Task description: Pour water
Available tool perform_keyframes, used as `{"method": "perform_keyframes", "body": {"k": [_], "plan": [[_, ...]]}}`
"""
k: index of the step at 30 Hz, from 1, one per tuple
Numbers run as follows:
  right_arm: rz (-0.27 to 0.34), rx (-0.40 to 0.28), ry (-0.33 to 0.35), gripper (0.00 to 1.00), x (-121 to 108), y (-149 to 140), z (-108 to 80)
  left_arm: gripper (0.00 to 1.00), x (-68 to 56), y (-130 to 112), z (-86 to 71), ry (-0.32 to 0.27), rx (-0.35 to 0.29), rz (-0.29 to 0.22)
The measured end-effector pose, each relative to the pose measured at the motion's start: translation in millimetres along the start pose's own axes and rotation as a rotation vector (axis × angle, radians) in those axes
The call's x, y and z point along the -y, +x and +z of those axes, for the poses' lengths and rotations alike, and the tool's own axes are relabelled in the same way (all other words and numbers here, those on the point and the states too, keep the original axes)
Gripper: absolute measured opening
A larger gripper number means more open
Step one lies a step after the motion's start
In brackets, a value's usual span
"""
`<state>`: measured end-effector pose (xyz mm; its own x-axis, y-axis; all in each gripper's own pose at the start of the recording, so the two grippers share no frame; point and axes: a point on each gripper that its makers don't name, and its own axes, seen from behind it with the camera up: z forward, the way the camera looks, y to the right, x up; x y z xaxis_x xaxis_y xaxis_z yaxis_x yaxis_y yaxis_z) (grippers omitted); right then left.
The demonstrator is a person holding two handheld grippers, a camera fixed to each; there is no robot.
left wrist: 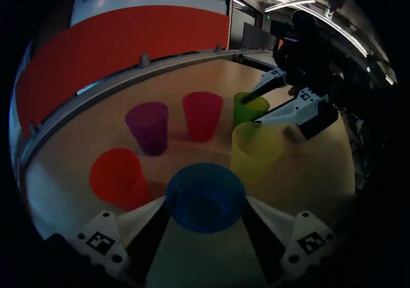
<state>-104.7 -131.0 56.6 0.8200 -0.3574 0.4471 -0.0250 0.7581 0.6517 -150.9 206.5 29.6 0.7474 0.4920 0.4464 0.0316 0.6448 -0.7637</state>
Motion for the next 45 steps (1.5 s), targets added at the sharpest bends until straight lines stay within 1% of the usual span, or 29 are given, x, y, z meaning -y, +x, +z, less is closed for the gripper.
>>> {"method": "perform_keyframes", "body": {"k": [2,6,11,16,23,28,38,45], "plan": [[-0.002,0.000,-0.002,0.99,0.1,1.0,1.8,0.87,0.2,-0.6,-0.5,0.003,0.001,0.000],[-0.012,0.002,-0.011,0.92,-1.4,0.5,2.9,0.87,1.2,-1.4,-2.1,0.007,0.001,0.001],[-0.020,-0.003,-0.023,0.92,-1.8,3.3,-0.6,0.87,3.9,-0.2,-5.4,0.016,-0.008,-0.005],[-0.014,-0.028,-0.024,0.92,1.1,15.5,-11.2,0.87,6.0,7.3,-15.0,0.030,-0.035,-0.009],[-0.023,-0.074,-0.038,0.92,4.6,37.1,-31.1,0.87,6.8,32.0,-35.8,0.059,-0.113,-0.006],[-0.037,-0.118,-0.044,0.92,10.2,56.7,-44.4,0.87,10.9,53.4,-53.0,0.092,-0.180,-0.013],[-0.063,-0.242,-0.050,0.92,21.5,99.7,-69.2,0.87,24.2,96.4,-95.4,0.159,-0.322,-0.034],[-0.066,-0.332,-0.056,0.92,24.2,127.2,-82.1,0.87,29.3,120.9,-120.9,0.193,-0.401,-0.035]]}}
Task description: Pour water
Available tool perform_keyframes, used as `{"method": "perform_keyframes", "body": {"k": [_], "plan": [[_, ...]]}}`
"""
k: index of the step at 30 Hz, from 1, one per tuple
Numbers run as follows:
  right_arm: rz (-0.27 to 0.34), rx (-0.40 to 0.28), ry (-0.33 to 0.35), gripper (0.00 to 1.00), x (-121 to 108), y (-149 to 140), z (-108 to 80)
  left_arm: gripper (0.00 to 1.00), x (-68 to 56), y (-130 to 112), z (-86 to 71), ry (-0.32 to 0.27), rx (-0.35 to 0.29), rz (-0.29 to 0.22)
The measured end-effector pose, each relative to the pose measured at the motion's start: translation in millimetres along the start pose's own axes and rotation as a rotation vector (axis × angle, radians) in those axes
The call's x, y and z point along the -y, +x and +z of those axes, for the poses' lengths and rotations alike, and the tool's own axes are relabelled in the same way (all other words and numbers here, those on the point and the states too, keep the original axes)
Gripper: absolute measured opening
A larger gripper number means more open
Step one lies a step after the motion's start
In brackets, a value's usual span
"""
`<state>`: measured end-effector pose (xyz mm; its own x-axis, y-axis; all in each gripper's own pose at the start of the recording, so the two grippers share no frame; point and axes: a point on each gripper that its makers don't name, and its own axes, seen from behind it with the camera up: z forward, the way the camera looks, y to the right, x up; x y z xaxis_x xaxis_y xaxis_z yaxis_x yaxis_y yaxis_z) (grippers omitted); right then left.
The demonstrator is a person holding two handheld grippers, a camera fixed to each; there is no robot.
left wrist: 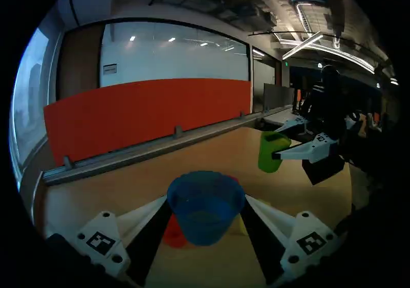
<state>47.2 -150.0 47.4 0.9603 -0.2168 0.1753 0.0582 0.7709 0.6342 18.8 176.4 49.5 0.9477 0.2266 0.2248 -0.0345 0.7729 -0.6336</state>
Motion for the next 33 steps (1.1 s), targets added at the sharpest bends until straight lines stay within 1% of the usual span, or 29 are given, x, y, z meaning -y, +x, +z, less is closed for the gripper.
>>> {"method": "perform_keyframes", "body": {"k": [8,17,24,33], "plan": [[-0.002,-0.094,-0.007,0.92,1.3,33.0,-1.1,0.87,4.2,18.7,-5.1,0.018,-0.054,-0.007],[-0.001,-0.157,-0.013,0.92,2.3,53.2,3.1,0.87,6.8,29.9,-4.8,0.025,-0.105,-0.015],[0.007,-0.187,-0.019,0.92,2.3,63.7,3.3,0.87,4.7,35.6,-5.5,0.025,-0.135,-0.018],[0.021,-0.197,0.003,0.92,6.3,67.4,1.8,0.87,7.6,55.0,-12.5,0.042,-0.185,0.003]]}}
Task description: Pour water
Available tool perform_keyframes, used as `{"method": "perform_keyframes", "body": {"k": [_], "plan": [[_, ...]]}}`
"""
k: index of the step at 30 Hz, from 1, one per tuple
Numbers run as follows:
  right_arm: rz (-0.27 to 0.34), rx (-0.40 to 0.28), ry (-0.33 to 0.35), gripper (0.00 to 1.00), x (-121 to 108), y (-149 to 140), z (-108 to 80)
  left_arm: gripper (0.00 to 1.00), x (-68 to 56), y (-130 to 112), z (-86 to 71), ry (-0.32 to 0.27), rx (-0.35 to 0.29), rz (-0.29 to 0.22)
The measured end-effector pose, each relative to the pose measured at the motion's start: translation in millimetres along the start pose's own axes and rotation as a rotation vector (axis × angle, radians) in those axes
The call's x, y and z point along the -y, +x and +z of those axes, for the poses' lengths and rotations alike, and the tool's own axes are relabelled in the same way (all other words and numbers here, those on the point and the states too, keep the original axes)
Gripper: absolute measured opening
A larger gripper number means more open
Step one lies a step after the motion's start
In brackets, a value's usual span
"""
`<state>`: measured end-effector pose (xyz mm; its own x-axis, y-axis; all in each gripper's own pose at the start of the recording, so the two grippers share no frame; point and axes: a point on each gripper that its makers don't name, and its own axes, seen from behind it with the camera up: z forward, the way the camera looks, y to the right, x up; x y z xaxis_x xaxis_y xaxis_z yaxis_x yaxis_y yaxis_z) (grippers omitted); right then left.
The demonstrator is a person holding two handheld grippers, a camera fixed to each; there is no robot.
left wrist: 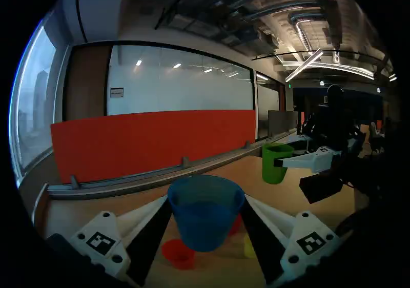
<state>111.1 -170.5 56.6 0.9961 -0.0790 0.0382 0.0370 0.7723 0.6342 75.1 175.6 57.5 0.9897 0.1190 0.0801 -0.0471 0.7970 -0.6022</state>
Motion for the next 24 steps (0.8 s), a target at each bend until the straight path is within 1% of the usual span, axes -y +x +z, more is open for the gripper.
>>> {"method": "perform_keyframes", "body": {"k": [5,10,15,24], "plan": [[0.007,-0.001,0.019,0.92,6.4,-0.5,0.5,0.87,4.4,11.6,-1.1,0.014,-0.019,0.020],[0.018,-0.001,0.046,0.92,16.4,-0.5,2.0,0.87,5.8,22.0,-4.5,0.024,-0.033,0.060],[0.031,-0.002,0.084,0.92,29.8,-1.3,4.3,0.87,5.4,32.7,-7.0,0.034,-0.039,0.119],[0.037,-0.006,0.146,0.91,57.5,-2.5,13.6,0.87,1.1,56.0,-8.4,0.055,-0.053,0.246]]}}
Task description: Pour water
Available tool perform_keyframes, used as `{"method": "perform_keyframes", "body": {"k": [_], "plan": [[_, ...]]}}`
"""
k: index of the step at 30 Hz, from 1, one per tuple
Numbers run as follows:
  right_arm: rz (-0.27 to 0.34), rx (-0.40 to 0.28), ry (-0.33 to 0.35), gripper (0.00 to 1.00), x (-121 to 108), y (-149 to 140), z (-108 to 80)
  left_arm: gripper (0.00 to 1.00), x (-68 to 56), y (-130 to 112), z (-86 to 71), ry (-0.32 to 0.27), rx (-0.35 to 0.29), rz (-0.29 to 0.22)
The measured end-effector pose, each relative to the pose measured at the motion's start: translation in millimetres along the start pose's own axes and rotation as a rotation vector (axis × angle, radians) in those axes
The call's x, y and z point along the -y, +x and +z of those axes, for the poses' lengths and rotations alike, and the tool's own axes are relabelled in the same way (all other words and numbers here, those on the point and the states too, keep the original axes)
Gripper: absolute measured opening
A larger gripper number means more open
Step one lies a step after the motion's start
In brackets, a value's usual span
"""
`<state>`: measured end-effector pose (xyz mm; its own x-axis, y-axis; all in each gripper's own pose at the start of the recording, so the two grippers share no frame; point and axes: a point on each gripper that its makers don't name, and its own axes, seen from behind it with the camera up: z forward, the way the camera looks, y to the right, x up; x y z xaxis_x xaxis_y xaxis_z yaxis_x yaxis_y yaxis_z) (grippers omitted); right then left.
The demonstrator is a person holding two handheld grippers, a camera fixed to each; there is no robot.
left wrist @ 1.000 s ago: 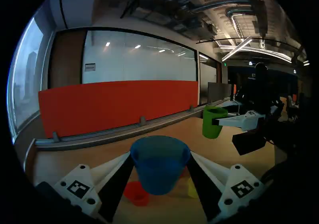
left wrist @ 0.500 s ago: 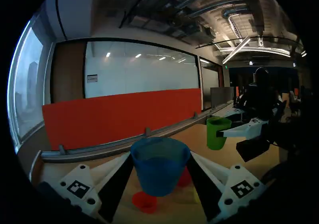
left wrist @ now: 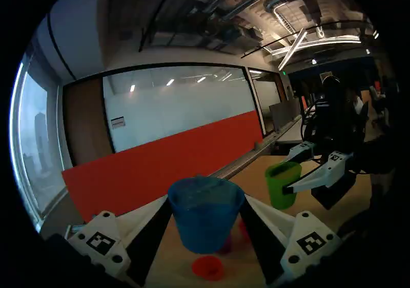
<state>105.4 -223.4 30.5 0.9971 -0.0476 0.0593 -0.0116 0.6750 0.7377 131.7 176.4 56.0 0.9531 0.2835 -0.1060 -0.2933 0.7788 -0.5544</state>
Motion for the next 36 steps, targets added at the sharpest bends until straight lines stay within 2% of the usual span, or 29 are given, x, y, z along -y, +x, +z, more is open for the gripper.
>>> {"method": "perform_keyframes", "body": {"k": [11,21,29,36], "plan": [[0.009,-0.011,0.070,0.91,29.4,1.3,16.8,0.87,0.4,26.9,1.9,0.011,-0.015,0.144],[0.013,-0.011,0.121,0.91,51.3,-2.8,27.6,0.87,2.5,39.7,1.1,0.022,-0.016,0.268],[0.013,-0.005,0.154,0.91,66.0,-6.6,34.3,0.87,4.8,49.5,-0.2,0.038,-0.017,0.349],[0.006,0.001,0.176,0.91,76.8,-8.2,38.0,0.87,1.1,60.0,-0.3,0.038,-0.021,0.418]]}}
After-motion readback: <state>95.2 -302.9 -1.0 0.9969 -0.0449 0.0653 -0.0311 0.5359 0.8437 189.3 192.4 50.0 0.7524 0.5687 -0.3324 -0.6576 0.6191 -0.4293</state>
